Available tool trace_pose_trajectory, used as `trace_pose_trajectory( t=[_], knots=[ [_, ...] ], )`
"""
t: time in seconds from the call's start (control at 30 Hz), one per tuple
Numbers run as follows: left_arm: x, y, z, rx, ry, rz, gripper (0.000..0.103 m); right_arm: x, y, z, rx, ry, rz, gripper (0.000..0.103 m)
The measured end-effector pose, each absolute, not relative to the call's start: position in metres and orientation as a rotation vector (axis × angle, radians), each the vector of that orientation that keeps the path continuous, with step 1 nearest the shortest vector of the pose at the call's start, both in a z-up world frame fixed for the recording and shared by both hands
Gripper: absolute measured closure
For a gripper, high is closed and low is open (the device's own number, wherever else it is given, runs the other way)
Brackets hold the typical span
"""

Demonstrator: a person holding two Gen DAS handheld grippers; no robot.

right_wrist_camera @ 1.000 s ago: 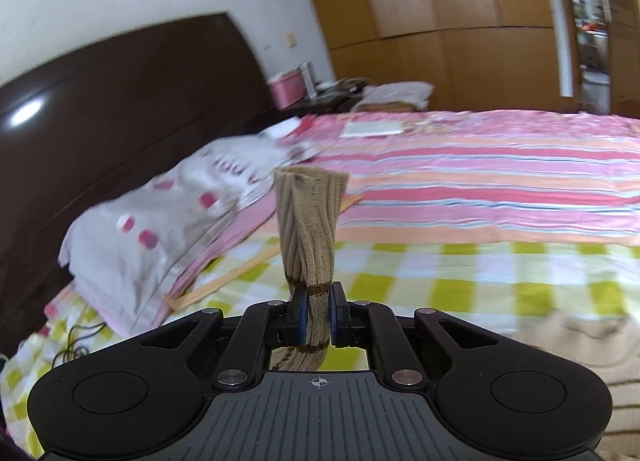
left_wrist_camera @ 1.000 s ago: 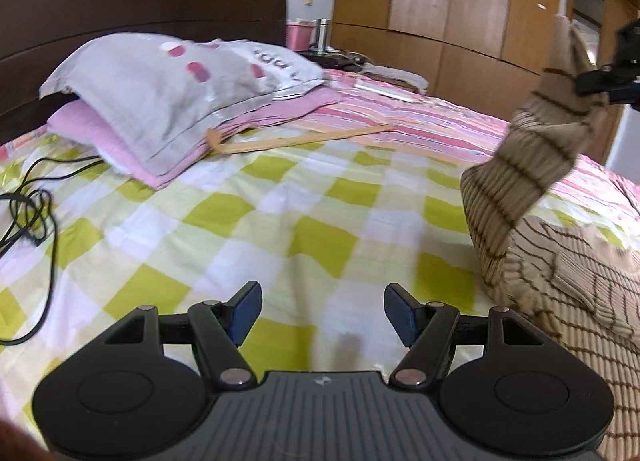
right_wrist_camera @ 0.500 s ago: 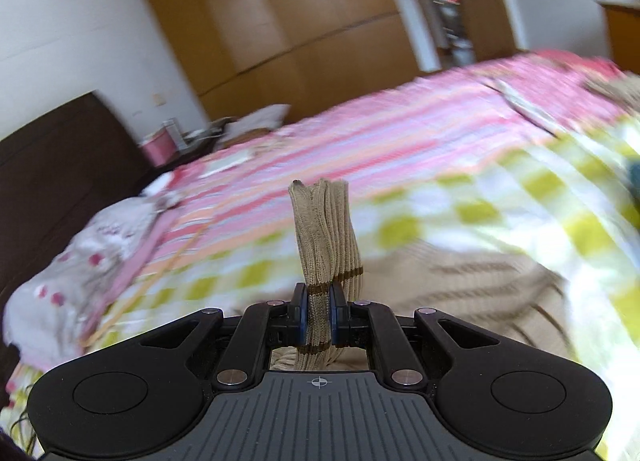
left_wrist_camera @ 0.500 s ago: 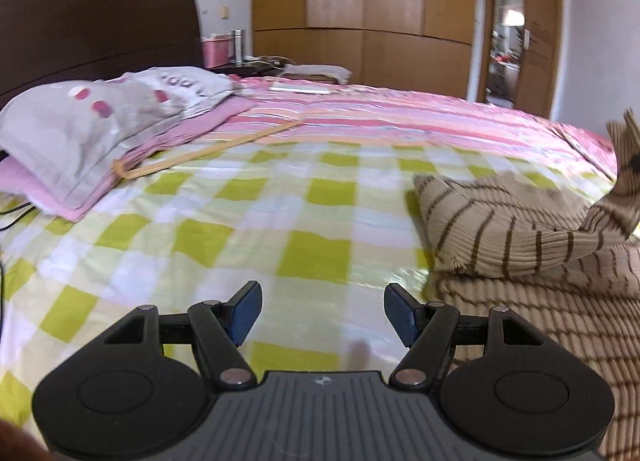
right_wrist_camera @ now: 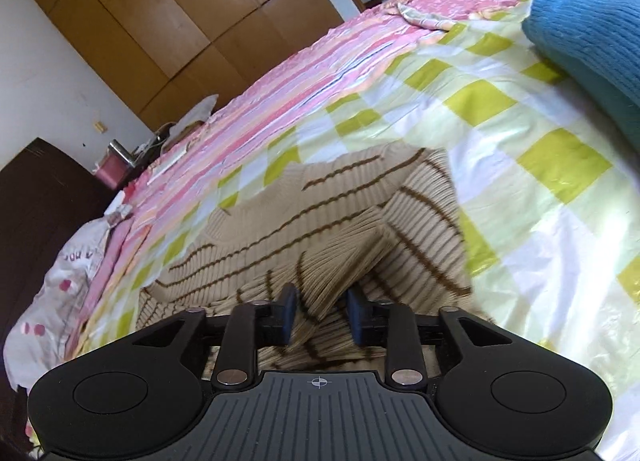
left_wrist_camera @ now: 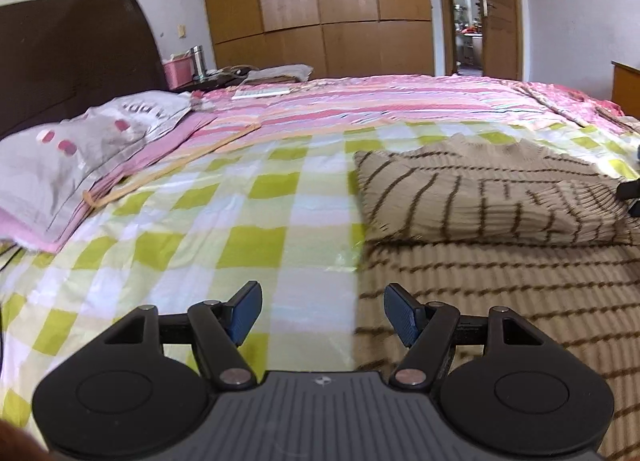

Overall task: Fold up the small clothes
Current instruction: 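Lower the sleeve onto the sweater body and open the right gripper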

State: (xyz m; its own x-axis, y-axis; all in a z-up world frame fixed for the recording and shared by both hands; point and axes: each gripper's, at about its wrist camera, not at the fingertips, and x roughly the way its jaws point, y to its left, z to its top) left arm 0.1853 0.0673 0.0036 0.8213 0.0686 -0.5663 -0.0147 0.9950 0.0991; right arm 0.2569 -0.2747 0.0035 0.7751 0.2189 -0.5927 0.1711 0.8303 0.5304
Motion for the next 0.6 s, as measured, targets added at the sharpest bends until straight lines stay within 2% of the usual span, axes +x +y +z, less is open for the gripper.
trace_pose_trajectory(
  t=[0.07, 0.2, 0.43, 0.6],
  knots=[
    [0.19, 0.056, 0.01, 0.109, 0.592, 0.034, 0.031, 0.256, -0.279, 0.002, 0.604, 0.694, 0.027, 0.074],
    [0.208, 0.035, 0.021, 0.136, 0.567, 0.012, 0.031, 0.256, -0.286, -0.002, 0.557, 0.709, -0.017, 0.087],
    [0.248, 0.001, 0.022, 0.192, 0.572, 0.006, 0.031, 0.245, -0.295, 0.006, 0.46, 0.7, -0.045, 0.085],
    [0.268, -0.008, 0.019, 0.164, 0.585, 0.014, 0.031, 0.237, -0.293, 0.025, 0.382, 0.616, -0.062, 0.083]
  ],
)
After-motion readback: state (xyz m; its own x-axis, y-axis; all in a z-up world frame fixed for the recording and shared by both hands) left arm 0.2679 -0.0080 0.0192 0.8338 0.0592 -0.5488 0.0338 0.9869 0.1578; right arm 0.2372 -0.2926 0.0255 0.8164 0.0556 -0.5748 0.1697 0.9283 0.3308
